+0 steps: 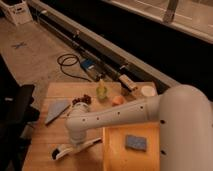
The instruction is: Wipe table surface with brush
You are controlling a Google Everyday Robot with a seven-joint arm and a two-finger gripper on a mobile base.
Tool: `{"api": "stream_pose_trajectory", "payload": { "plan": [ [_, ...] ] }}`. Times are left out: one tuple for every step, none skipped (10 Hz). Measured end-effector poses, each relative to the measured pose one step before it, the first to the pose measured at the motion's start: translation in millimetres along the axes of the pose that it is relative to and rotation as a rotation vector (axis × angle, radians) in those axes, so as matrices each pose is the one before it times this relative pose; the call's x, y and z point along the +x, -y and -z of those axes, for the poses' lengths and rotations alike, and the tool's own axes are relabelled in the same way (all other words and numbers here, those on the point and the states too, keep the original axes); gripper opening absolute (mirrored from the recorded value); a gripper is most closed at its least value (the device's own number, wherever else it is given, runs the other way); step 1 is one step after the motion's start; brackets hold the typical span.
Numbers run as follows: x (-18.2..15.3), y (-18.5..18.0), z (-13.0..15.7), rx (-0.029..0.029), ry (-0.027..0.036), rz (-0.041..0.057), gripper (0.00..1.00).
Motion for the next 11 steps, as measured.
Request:
{"api": "stream_pose_trajectory", "payload": {
  "plan": [
    [15.7,3.49,7.75,0.02143,0.00778,-0.04168,0.0],
    [6.2,6.93,5.62,0.0136,0.00201,-0.01867,0.0],
    [1.95,6.06,3.94,0.00869,-0.00388,-0.00371,0.0],
    [-0.82,4.9,2.49,0.00506,-0.00251,0.00037,0.0],
    [-9.23,9.01,1.61,0.00546,-0.00067,0.01381,0.0],
    [-10.8,4.53,-1.74,-0.00196,-0.0024,0.01937,0.0],
    [-14.24,4.97,-3.48,-0.00457,-0.00129,0.0226,0.0],
    [-17.75,4.33,-7.19,-0.01344,-0.0037,0.03052,0.0],
    [-15.69,2.34,-7.76,-0.0214,-0.01049,0.03125,0.0],
    [-13.87,-1.95,-12.17,-0.02949,-0.01329,0.03257,0.0],
    [-7.33,-2.09,-7.88,-0.01799,-0.00737,0.00996,0.0]
  ]
}}
